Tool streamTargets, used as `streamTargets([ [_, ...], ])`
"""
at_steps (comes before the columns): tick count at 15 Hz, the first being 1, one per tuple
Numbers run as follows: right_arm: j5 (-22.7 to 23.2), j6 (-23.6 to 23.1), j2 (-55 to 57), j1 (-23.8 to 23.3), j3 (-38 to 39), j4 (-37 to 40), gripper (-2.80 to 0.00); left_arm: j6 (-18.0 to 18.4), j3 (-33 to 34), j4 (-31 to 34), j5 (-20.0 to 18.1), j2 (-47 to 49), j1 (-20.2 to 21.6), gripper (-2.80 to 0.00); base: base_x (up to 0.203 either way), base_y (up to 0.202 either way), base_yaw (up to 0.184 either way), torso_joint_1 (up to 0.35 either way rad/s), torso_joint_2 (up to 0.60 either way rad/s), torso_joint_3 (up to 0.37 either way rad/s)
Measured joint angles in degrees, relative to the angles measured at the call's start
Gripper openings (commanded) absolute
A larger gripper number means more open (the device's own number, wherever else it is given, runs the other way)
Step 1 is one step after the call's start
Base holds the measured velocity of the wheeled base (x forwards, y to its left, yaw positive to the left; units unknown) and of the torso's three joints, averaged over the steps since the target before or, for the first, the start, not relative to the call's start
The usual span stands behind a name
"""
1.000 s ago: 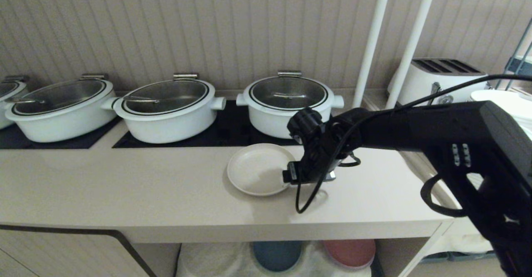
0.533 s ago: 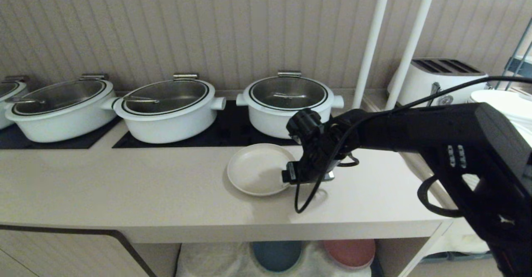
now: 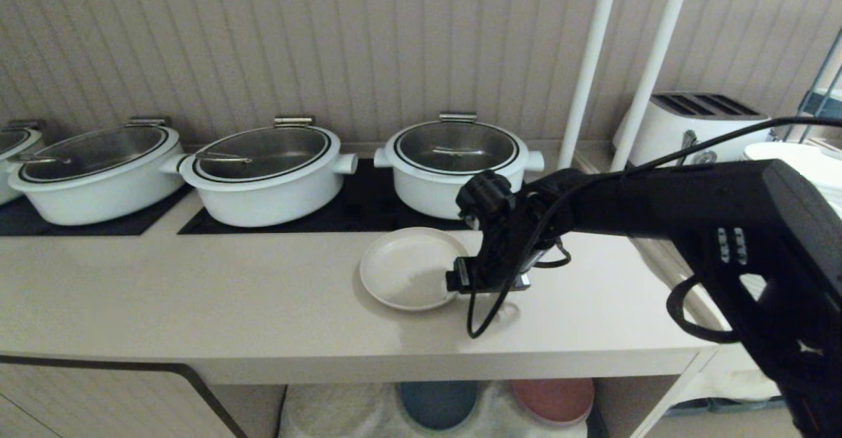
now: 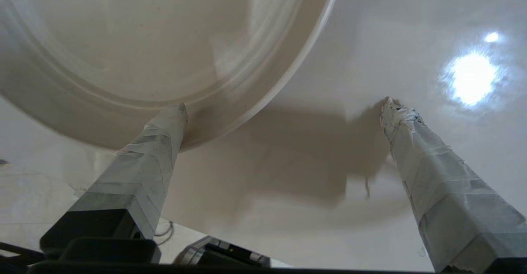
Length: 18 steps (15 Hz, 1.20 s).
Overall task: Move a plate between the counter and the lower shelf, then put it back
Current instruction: Pick up the plate
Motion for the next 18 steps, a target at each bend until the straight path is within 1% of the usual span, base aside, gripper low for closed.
streamTargets([
  [3, 1.32, 0.67, -0.05, -0.02, 0.02, 1.28, 0.00, -0.01, 0.00, 0.00, 0.01, 0.00, 0.00, -2.80, 0.000, 0.000, 0.000, 0.000, 0.00, 0.000],
  [11, 1.24, 0.44, 0.46, 0.00, 0.02, 2.14, 0.00, 0.00, 0.00, 0.02, 0.01, 0.00, 0.00, -2.80, 0.000, 0.000, 0.000, 0.000, 0.00, 0.000],
  [18, 1.15, 0.22, 0.08, -0.10, 0.06, 5.42, 0.00, -0.01, -0.02, 0.00, 0.01, 0.00, 0.00, -2.80, 0.000, 0.000, 0.000, 0.000, 0.00, 0.000],
])
